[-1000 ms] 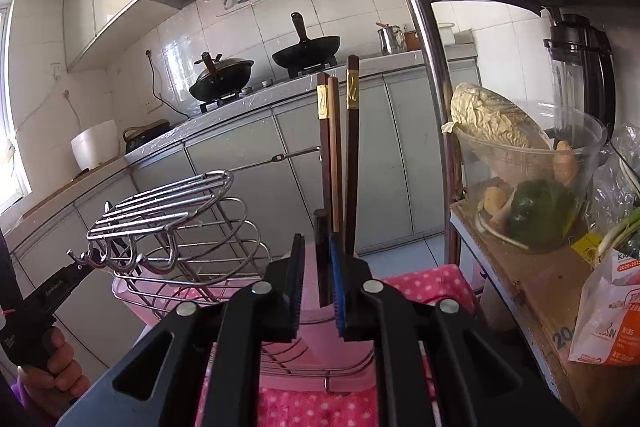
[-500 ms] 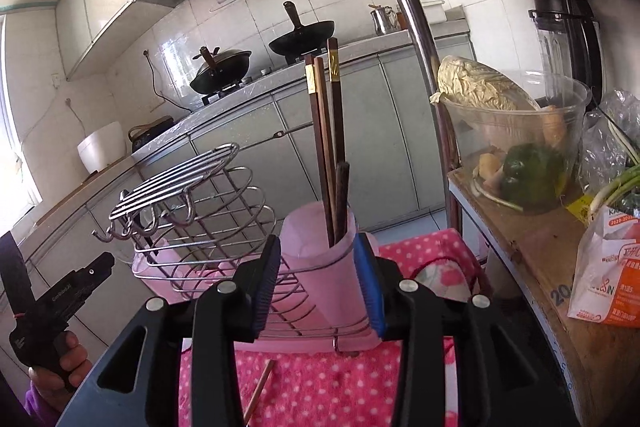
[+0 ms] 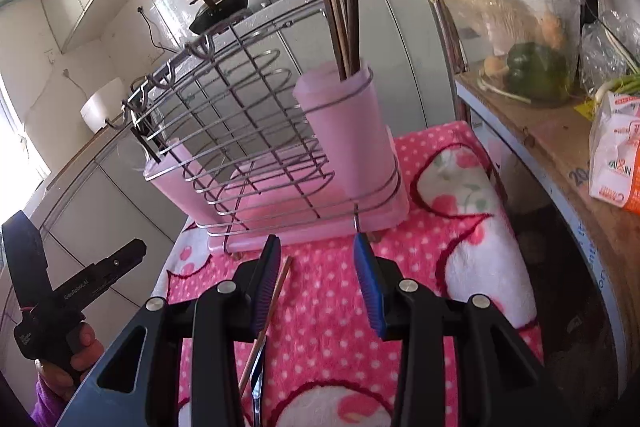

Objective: Organize utensils
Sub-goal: 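Grasp a light wooden chopstick with the left tool while the right grasps the black plastic knife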

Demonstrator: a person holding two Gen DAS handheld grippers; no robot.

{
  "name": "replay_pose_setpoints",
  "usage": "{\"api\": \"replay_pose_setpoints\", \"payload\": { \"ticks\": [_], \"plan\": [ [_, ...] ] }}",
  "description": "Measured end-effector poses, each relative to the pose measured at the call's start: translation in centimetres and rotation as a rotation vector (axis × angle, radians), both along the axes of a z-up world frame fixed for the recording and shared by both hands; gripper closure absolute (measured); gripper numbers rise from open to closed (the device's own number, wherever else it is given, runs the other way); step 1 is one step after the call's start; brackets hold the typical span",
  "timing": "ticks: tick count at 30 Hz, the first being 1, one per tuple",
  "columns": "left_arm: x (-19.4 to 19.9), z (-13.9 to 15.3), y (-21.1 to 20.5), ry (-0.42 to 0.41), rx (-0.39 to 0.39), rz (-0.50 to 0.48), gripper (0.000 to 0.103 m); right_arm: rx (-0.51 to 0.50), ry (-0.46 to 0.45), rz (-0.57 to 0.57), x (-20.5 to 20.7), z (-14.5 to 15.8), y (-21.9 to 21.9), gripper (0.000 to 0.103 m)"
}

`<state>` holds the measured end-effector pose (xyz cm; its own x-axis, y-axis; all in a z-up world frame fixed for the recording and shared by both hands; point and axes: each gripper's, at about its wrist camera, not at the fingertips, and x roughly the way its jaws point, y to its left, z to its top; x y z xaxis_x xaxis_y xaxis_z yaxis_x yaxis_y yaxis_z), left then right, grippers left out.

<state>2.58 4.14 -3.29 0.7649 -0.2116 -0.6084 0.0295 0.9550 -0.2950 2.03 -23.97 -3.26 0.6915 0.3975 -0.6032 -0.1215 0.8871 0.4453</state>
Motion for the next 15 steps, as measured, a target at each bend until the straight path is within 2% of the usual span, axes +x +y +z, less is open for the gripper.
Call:
{"api": "replay_pose_setpoints", "payload": {
  "ticks": [5,15],
  "plan": [
    [-0.7,-1.6,-1.2,0.051,0.038,-0.035,0.07,-0.005,0.056,0.025,-1.1,-1.5,0.8,0.065],
    [-1.2,-3.5,-2.4,0.128,0.051,-0.084,0.07,-0.019,0.126,0.068,-2.2,-3.2,1.9,0.065]
  ]
}}
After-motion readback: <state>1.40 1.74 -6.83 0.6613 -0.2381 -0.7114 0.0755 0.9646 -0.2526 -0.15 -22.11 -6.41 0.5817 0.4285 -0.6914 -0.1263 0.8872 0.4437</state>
